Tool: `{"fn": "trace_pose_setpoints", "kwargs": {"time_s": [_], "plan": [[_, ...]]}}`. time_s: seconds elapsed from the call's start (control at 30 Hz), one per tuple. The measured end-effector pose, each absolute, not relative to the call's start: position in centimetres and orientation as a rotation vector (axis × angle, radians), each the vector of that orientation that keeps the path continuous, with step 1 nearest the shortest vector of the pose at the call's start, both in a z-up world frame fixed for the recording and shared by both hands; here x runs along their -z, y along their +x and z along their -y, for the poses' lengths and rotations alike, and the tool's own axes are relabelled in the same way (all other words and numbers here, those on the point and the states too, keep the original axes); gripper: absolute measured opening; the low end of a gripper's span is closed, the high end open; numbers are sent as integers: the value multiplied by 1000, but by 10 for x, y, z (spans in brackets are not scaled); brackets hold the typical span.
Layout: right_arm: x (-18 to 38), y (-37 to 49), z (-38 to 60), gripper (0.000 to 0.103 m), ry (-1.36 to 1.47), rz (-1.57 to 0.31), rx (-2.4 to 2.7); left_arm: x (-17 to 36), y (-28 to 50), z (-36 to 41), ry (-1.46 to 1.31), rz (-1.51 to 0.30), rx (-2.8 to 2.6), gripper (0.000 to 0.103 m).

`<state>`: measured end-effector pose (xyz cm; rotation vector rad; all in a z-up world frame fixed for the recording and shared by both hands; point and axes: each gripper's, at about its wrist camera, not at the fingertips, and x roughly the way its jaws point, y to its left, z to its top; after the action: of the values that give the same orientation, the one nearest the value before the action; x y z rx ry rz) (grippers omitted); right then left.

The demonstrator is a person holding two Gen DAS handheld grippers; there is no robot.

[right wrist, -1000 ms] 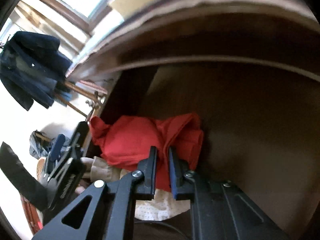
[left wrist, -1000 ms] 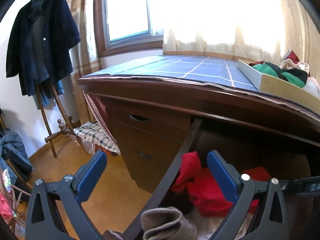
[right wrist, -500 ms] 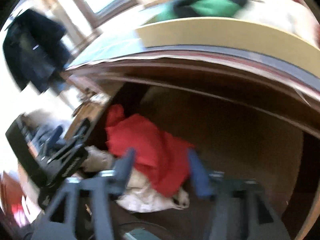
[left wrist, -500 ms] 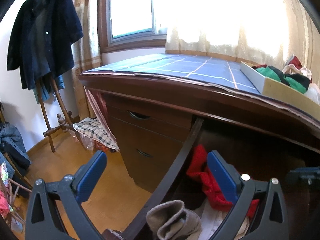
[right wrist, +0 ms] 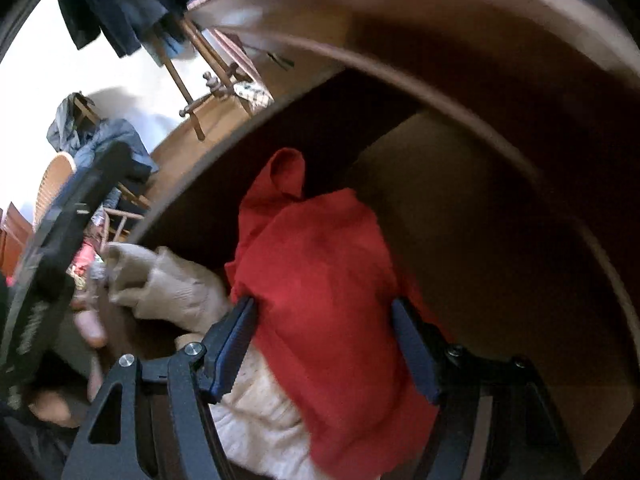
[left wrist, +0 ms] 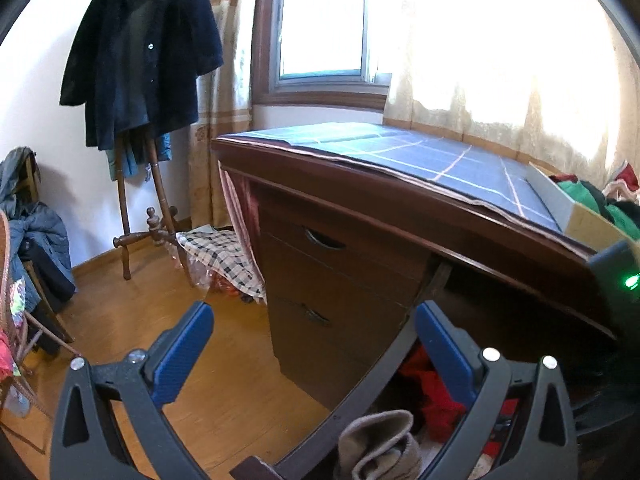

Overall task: Take underwear out of drawer
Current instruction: 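Reach the right gripper into the drawer and grasp the bright red garment, then lift the bright red garment out and carry it over the tray box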

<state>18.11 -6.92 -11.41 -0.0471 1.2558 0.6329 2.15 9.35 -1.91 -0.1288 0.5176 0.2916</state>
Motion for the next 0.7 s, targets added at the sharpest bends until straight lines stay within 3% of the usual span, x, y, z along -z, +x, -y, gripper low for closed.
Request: {"fn": "trace_pose_setpoints", "kwargs": {"time_s": [0.1,0.33,0.4,0.7], "plan": [[121,181,70,70,-22,-1266,-622,20,22,-91,-102,-511,-289,102],[103,164,86,34,1,-1244,-558,19,21,-90,-87,-510,-284,102],[93,153,100,30,46,-1220,-530,19,21,-89,-80,-512,-278,102],[44,101,148,28,106,-1048,-338,18,24,-84,-48,-509,-276,102]]}}
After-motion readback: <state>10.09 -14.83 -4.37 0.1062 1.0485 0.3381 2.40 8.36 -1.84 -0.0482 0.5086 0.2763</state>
